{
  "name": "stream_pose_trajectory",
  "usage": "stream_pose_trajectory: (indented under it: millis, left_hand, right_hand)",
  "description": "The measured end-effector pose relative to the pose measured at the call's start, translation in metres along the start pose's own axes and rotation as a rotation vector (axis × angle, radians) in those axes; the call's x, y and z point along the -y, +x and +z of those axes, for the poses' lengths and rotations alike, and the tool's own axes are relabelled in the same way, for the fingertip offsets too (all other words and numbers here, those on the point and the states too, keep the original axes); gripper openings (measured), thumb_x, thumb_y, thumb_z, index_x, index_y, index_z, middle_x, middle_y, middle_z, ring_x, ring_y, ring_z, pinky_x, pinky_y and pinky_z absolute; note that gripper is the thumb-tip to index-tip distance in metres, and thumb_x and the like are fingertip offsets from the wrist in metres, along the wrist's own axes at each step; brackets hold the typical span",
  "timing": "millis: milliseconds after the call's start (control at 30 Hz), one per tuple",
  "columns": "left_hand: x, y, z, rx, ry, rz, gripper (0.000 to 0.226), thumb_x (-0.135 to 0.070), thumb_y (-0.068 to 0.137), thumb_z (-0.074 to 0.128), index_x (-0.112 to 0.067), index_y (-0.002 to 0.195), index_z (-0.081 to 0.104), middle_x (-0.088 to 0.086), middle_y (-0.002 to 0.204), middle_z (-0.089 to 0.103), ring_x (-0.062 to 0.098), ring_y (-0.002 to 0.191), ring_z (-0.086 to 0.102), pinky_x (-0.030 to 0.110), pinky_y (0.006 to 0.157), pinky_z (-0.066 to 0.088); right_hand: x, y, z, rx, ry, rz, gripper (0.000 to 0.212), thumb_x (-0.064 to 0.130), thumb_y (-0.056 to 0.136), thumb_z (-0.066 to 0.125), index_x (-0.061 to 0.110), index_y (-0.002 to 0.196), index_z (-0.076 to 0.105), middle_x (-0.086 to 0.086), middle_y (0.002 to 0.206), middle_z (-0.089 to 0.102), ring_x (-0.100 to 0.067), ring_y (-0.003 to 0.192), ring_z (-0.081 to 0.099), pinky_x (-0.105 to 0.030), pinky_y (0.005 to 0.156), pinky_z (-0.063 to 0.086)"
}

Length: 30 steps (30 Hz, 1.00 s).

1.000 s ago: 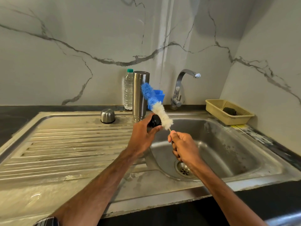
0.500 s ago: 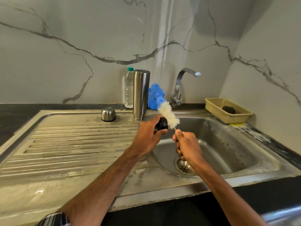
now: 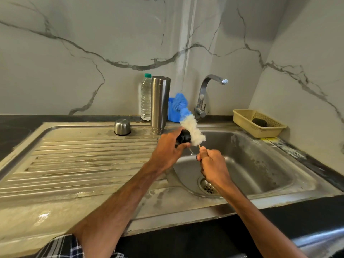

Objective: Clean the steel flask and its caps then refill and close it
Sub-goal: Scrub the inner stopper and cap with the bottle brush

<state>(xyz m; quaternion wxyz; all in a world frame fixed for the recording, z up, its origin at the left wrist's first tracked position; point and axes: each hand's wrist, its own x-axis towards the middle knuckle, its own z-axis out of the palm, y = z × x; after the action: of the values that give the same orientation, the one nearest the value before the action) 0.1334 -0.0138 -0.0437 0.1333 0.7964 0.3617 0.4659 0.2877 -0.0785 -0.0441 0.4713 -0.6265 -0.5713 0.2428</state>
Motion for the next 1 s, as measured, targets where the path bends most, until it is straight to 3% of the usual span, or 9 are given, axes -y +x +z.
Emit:
stream_pose_trajectory:
  millis: [200,333,533,667,800,1000]
  left_hand:
    - [-0.009,-0.003,0.013,0.042,0.007,0.054,0.049,-0.043,0.094,0.068,-0.012,0.131,0.061,0.000,0.109,0.073,0.012,0.095,0.068,0.030,0.084,0.056]
    - [-0.002,0.003,0.004,-0.031,-0.012,-0.041,0.052,-0.057,0.089,0.060,-0.014,0.119,0.065,-0.001,0.096,0.072,0.013,0.083,0.068,0.032,0.074,0.056]
    - [-0.012,-0.003,0.019,0.055,-0.026,-0.030,0.042,-0.052,0.089,0.068,-0.021,0.118,0.067,-0.007,0.097,0.074,0.009,0.088,0.069,0.037,0.080,0.056]
    - [-0.006,0.003,0.006,-0.022,-0.071,-0.100,0.036,-0.042,0.090,0.072,-0.018,0.116,0.070,-0.005,0.096,0.075,0.010,0.086,0.070,0.038,0.078,0.057]
    - [-0.012,0.001,0.012,0.005,-0.074,-0.094,0.031,-0.038,0.091,0.073,-0.019,0.115,0.072,-0.006,0.092,0.075,0.010,0.083,0.070,0.039,0.077,0.058]
    - [-0.005,0.002,0.003,-0.085,-0.118,-0.184,0.037,-0.046,0.090,0.070,-0.017,0.113,0.073,0.000,0.096,0.077,0.016,0.085,0.073,0.043,0.077,0.059]
  right_hand:
    - [0.010,0.003,-0.006,-0.096,-0.080,-0.043,0.049,0.027,0.109,0.037,0.016,0.066,0.060,0.006,0.050,0.049,-0.014,0.048,0.046,-0.030,0.055,0.036]
    - [0.005,-0.008,-0.009,-0.035,-0.203,-0.095,0.053,0.029,0.109,0.035,0.003,0.074,0.064,0.002,0.054,0.053,-0.017,0.053,0.049,-0.035,0.057,0.039]
    - [0.012,0.003,-0.009,-0.119,-0.213,-0.108,0.051,0.028,0.110,0.032,0.009,0.070,0.059,0.001,0.057,0.054,-0.013,0.051,0.048,-0.026,0.049,0.034]
    - [0.002,-0.007,-0.011,-0.054,-0.262,-0.143,0.053,0.030,0.109,0.032,0.007,0.070,0.060,-0.004,0.059,0.059,-0.025,0.059,0.058,-0.037,0.059,0.043]
    - [0.012,0.001,-0.009,-0.110,-0.212,-0.160,0.055,0.027,0.110,0.031,0.002,0.069,0.059,0.000,0.055,0.053,-0.017,0.051,0.047,-0.030,0.054,0.037]
    - [0.005,-0.007,-0.006,-0.056,-0.307,-0.173,0.054,0.029,0.109,0.031,0.001,0.074,0.061,-0.007,0.064,0.063,-0.025,0.064,0.059,-0.037,0.061,0.041]
